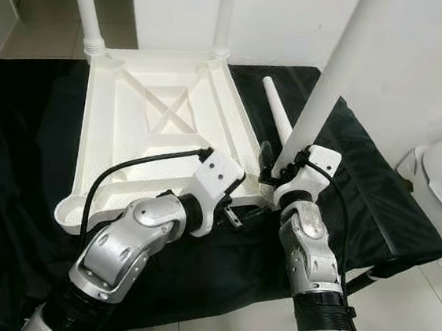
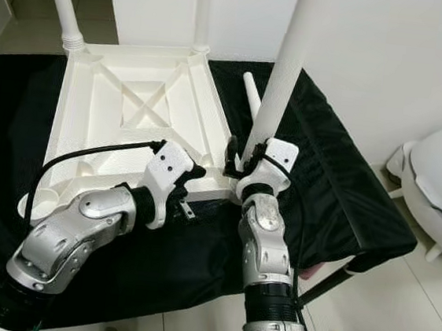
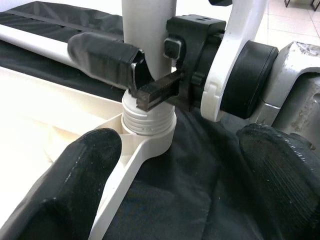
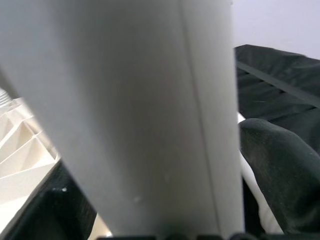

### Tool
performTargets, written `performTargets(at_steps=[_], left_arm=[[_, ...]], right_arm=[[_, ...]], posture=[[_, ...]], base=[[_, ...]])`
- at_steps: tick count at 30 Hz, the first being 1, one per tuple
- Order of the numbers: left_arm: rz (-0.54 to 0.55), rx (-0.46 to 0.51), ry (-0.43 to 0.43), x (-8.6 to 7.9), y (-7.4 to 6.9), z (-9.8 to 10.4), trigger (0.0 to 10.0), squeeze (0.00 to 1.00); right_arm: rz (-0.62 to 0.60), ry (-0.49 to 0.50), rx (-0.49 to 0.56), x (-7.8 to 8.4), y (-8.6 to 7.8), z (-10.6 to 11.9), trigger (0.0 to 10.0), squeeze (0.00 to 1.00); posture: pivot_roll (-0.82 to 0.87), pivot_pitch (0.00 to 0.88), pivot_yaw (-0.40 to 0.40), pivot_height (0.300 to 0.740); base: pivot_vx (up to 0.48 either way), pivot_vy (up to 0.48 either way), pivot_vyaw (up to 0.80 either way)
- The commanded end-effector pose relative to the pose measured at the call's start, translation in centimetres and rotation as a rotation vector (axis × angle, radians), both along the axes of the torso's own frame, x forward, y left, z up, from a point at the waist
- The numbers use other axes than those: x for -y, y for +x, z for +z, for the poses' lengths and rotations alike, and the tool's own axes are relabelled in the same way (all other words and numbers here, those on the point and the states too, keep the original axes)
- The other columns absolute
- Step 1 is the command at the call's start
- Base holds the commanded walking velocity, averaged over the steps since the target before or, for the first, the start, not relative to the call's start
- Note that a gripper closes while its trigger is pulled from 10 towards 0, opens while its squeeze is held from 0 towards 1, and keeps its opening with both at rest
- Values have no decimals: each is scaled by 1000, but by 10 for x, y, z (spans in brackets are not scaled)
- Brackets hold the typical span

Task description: Building children table

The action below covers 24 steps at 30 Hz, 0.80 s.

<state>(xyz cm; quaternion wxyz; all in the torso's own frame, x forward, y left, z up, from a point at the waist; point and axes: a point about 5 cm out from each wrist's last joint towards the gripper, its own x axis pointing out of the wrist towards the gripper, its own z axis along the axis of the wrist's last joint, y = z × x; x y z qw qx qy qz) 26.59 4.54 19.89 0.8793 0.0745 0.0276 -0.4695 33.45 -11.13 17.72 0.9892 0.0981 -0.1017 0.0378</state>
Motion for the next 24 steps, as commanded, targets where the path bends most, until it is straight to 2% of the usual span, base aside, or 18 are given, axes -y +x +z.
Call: performTargets(at_steps=[1,4,6,7,8,10,13,14,15,17,21,24], left_arm=[[1,-5,0,1,-1,-2,10000,0],[1,-6,-5,2,-1,-2,10000,0],[-2,-6,-5,2,-1,-2,10000,0],[-2,-6,-5,2,-1,-2,10000,0],[-5,-6,-4,3,-1,-3,10000,0],[-6,-7,-3,3,-1,-3,10000,0],[-9,-7,-1,3,-1,-3,10000,0],[-9,-7,-1,3,-1,-3,10000,0],[-10,-7,-3,3,-1,-3,10000,0],[-10,-7,-3,3,-1,-3,10000,0],[-9,-6,-4,3,-1,-3,10000,0],[-7,-6,-4,3,-1,-2,10000,0]], right_arm=[[63,-23,26,-3,-2,4,10000,0],[207,-45,48,-5,-4,6,10000,0],[341,-97,73,-2,-7,7,10000,0],[341,-97,73,-2,-7,7,10000,0],[413,-155,78,6,-9,5,10000,0],[434,-182,74,11,-9,4,10000,0],[494,-261,49,31,-6,1,10000,0],[494,-261,49,31,-6,1,10000,0],[514,-276,35,37,-5,0,10000,0],[514,-276,35,37,-5,0,10000,0],[570,-325,-18,56,0,-5,10000,0],[571,-328,-25,60,3,-6,10000,0]], posture=[[-24,67,-25,740],[-28,66,-24,740],[-30,65,-23,740],[-30,65,-23,740],[-36,64,-23,740],[-36,64,-23,740],[-38,64,-23,740],[-38,64,-23,740],[-38,63,-24,740],[-38,63,-24,740],[-31,64,-20,740],[-29,65,-17,740]], base=[[0,0,0],[0,0,0],[0,0,0],[0,0,0],[0,0,0],[0,0,0],[0,0,0],[0,0,0],[0,0,0],[0,0,0],[0,0,0],[0,0,0]])
